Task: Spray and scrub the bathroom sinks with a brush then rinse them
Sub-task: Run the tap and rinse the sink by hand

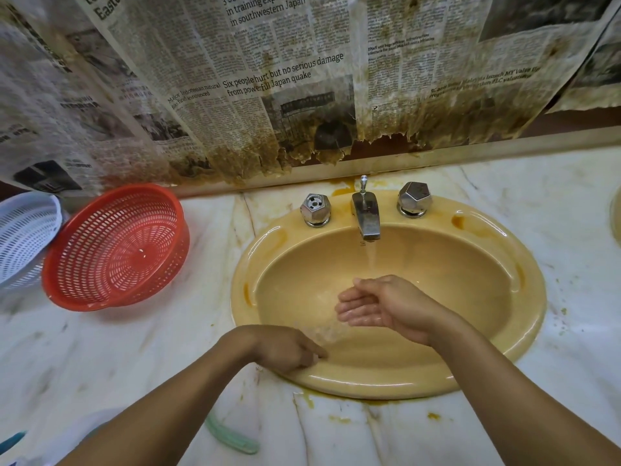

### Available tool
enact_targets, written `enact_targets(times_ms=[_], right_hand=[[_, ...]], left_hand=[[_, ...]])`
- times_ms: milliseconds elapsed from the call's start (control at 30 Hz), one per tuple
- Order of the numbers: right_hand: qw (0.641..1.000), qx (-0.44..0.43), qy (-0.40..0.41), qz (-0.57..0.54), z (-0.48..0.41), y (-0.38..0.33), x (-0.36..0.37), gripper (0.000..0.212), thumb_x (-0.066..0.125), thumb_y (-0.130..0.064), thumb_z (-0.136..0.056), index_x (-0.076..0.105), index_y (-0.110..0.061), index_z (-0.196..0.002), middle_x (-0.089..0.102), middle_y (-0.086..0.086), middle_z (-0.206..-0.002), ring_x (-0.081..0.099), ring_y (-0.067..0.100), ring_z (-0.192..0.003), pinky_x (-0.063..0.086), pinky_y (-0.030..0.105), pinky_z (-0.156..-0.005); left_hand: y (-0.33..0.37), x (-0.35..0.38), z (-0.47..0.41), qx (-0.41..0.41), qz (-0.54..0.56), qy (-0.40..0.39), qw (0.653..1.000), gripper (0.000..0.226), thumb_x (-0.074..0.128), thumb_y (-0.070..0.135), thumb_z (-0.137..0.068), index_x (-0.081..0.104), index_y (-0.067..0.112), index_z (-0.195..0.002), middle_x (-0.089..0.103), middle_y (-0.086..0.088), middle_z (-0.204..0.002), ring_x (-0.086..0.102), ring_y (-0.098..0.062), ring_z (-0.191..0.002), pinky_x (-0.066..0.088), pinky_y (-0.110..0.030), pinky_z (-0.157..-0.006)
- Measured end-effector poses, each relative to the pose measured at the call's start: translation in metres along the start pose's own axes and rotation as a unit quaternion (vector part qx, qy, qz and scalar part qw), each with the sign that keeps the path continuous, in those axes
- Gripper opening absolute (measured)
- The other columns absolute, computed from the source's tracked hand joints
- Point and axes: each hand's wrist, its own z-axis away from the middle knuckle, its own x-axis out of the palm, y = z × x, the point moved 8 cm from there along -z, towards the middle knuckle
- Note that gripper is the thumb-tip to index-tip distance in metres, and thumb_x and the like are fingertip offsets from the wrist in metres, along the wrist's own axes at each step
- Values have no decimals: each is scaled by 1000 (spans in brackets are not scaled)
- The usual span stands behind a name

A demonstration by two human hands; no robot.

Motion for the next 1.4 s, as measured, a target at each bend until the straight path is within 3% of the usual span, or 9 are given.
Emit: enact_targets(times_ms=[167,400,600,767,867,967,1067,1233,1400], right_hand=[[979,-29,135,-152,-30,5,-62,43,43,-26,-109,61,12,-120,71,30,-111,70,41,-106,56,47,-97],[918,-8,81,-388,-56,5,-69,45,40,-29,-110,58,9,-125,63,29,-127,65,40,-112,58,47,-92],[941,11,32,-338,-46,2,-43,45,38,-26,-109,56,11,-129,69,31,-117,70,42,-107,62,44,-85],[997,33,-63,4,-3,9,-10,42,40,-20,-109,66,13,-115,70,33,-110,70,44,-107,58,45,-94],[991,33,-13,125,12,22,-29,38,48,-22,-107,70,9,-107,75,24,-100,74,37,-99,58,46,-97],[993,10,79,82,14,28,-62,33,50,-20,-105,71,6,-105,76,23,-100,74,35,-97,57,46,-98],[989,-14,144,18,14,36,-89,34,51,-24,-106,71,4,-104,75,23,-102,74,35,-98,59,43,-94],[982,-14,181,-51,12,55,-112,38,49,-26,-107,69,7,-107,75,24,-101,75,34,-96,58,44,-92],[976,-32,189,-101,4,51,-117,42,46,-29,-108,67,8,-108,75,26,-100,75,35,-95,58,43,-90]], left_hand=[[-34,-14,1,-63,-207,156,964,53,14,42,-110,48,32,-150,36,12,-164,21,-13,-155,1,-43,-127],[-15,9,6,13,-90,167,982,50,16,47,-111,44,41,-152,39,24,-159,22,-1,-151,-1,-39,-126],[-20,4,-2,-55,-142,223,963,59,7,47,-105,50,42,-145,46,16,-154,31,-12,-146,6,-44,-125],[11,15,-6,-25,-70,184,980,52,13,45,-109,46,46,-149,42,21,-158,32,-10,-146,11,-41,-119],[11,20,-6,1,-35,157,987,53,16,54,-107,46,45,-149,44,22,-156,33,-7,-146,13,-37,-117],[-17,0,-5,-66,-117,223,965,54,15,53,-105,61,39,-131,58,17,-140,42,-11,-139,16,-39,-118],[-10,0,-10,-75,-135,194,969,56,11,52,-104,59,44,-131,57,15,-142,40,-13,-141,12,-45,-120],[28,21,-8,-7,-15,92,996,51,17,58,-108,41,49,-152,41,19,-160,34,-12,-148,14,-36,-120],[-3,-5,-12,-106,-132,163,972,51,16,44,-107,57,36,-137,51,12,-151,40,-14,-140,19,-42,-118]])
